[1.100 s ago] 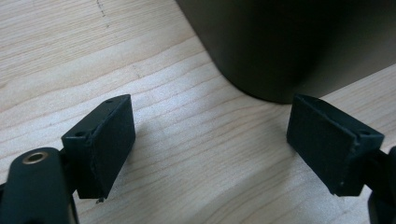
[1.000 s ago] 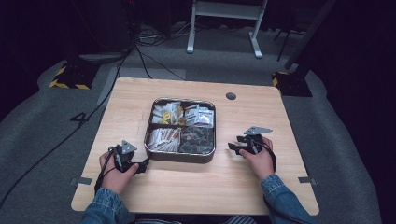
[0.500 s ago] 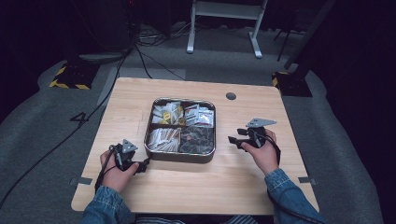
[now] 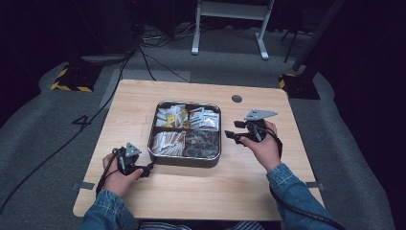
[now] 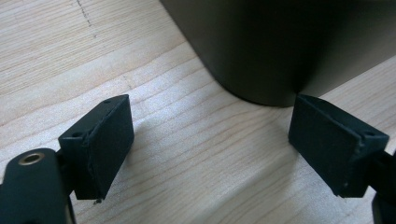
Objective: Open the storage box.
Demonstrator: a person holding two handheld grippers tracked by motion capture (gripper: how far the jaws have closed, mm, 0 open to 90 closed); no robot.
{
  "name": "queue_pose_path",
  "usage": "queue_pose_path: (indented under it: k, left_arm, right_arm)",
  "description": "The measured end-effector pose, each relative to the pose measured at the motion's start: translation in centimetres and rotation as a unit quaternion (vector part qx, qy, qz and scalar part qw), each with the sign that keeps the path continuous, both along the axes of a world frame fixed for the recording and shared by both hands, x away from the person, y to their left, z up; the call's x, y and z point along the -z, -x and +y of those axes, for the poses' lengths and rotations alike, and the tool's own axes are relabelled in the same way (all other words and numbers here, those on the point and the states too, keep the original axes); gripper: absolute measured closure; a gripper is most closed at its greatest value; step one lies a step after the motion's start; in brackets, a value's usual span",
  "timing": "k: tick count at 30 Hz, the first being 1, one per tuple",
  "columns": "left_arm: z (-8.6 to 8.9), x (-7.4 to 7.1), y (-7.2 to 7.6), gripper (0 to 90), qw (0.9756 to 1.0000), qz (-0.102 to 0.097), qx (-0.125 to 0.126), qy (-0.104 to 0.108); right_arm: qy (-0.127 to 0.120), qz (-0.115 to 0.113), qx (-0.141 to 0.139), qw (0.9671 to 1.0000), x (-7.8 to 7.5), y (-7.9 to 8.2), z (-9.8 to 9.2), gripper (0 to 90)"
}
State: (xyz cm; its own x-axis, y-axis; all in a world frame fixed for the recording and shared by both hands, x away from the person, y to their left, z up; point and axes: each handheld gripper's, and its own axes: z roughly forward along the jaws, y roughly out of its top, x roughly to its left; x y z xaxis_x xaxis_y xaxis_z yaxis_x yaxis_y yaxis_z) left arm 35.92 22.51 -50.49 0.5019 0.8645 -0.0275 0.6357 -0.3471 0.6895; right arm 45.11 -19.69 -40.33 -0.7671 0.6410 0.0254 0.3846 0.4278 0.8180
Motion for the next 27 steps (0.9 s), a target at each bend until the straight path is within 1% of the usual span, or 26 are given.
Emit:
queue_pose_path:
  k: [4,7,8,9,10,11,12,13,16,18,20,22,23,24,27]
  left_arm:
    - [0.0,0.0,0.0,14.4,1.0000,0.000,0.001,-0.001]
    - [0.0,0.0,0.0,15.3,1.0000,-0.003,0.003,-0.003]
    - [-0.1,-0.1,0.1,16.4,1.0000,-0.002,0.004,0.000]
    - [-0.1,-0.2,0.2,19.9,1.0000,-0.004,0.004,-0.002]
    - [-0.1,-0.3,0.4,24.0,0.9999,-0.006,0.006,-0.009]
    - [-0.2,-0.4,0.6,26.0,0.9998,-0.009,0.005,-0.015]
    - [-0.1,-0.5,0.9,25.8,0.9996,-0.012,0.010,-0.022]
    - [-0.1,-0.6,1.1,25.4,0.9996,-0.012,0.014,-0.022]
    - [0.0,-0.6,1.9,24.1,0.9998,-0.005,0.018,-0.007]
    - [0.1,-0.6,2.3,23.1,0.9998,-0.002,0.018,0.010]
    - [0.1,-0.6,2.7,22.6,0.9995,-0.011,0.018,0.023]
    - [0.1,-0.7,3.3,22.7,0.9995,-0.012,0.010,0.029]
    - [0.1,-0.7,3.3,22.7,0.9995,-0.012,0.010,0.029]
    - [0.1,-0.7,3.6,22.7,0.9995,-0.010,0.012,0.027]
    - [0.4,-0.6,4.0,23.7,0.9998,-0.007,0.011,0.011]
  right_arm:
    - [0.004,-0.005,-0.012,0.9999,-0.9,-0.4,1.4,38.4]
    - [0.006,-0.002,-0.020,0.9998,-1.2,-0.8,2.6,38.2]
    - [0.008,-0.002,-0.023,0.9997,-1.2,-0.9,3.0,38.1]
    - [0.012,-0.001,-0.026,0.9996,-1.2,-1.1,3.5,37.6]
    - [0.016,0.000,-0.028,0.9995,-1.1,-1.3,3.9,37.4]
    - [0.018,0.001,-0.031,0.9994,-1.1,-1.4,4.3,37.2]
    - [0.020,0.001,-0.034,0.9992,-1.1,-1.6,4.8,37.0]
    - [0.022,0.001,-0.038,0.9990,-1.1,-1.7,5.2,36.8]
    - [0.026,0.002,-0.048,0.9985,-1.1,-2.1,6.4,36.4]
    - [0.029,0.004,-0.053,0.9981,-1.0,-2.4,7.1,35.9]
    - [0.031,0.009,-0.056,0.9979,-0.8,-2.8,7.8,35.3]
    - [0.036,0.012,-0.064,0.9972,-0.5,-3.1,8.6,34.5]
    - [0.036,0.012,-0.064,0.9972,-0.5,-3.1,8.6,34.5]
    - [0.043,0.013,-0.074,0.9963,-0.2,-3.4,9.5,34.2]
    - [0.048,0.018,-0.081,0.9954,0.3,-3.8,10.6,34.1]
